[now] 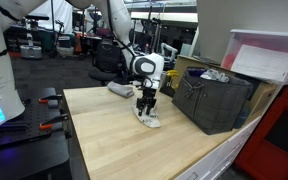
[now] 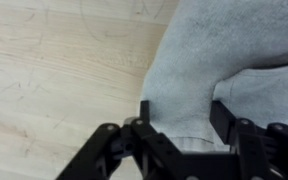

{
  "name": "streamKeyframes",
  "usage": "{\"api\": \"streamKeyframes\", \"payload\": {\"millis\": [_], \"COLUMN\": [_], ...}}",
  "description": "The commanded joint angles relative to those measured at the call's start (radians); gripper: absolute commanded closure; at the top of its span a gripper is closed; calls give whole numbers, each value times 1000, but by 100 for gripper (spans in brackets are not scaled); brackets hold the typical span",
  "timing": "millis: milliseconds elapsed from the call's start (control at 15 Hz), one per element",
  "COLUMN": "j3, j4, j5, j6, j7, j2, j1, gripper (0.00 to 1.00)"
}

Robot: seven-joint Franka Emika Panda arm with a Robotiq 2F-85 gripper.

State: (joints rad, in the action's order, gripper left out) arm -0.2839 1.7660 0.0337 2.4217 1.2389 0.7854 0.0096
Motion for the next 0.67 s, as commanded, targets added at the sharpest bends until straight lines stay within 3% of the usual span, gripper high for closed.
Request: {"api": "streamKeyframes", "payload": {"millis": [0,67,133,267,600], "j3": [-18,-15,-16,-16,-13], "j4": [64,70,81,86,109], "j5": [-25,-22,-23,-23,-30], "j6": [69,84,104,126,149], "j7": [21,18,17,13,4], "j2": [-41,-47,-59,-72,-116], "j1": [21,21,26,34,51], "gripper": [59,60,29,33,1]}}
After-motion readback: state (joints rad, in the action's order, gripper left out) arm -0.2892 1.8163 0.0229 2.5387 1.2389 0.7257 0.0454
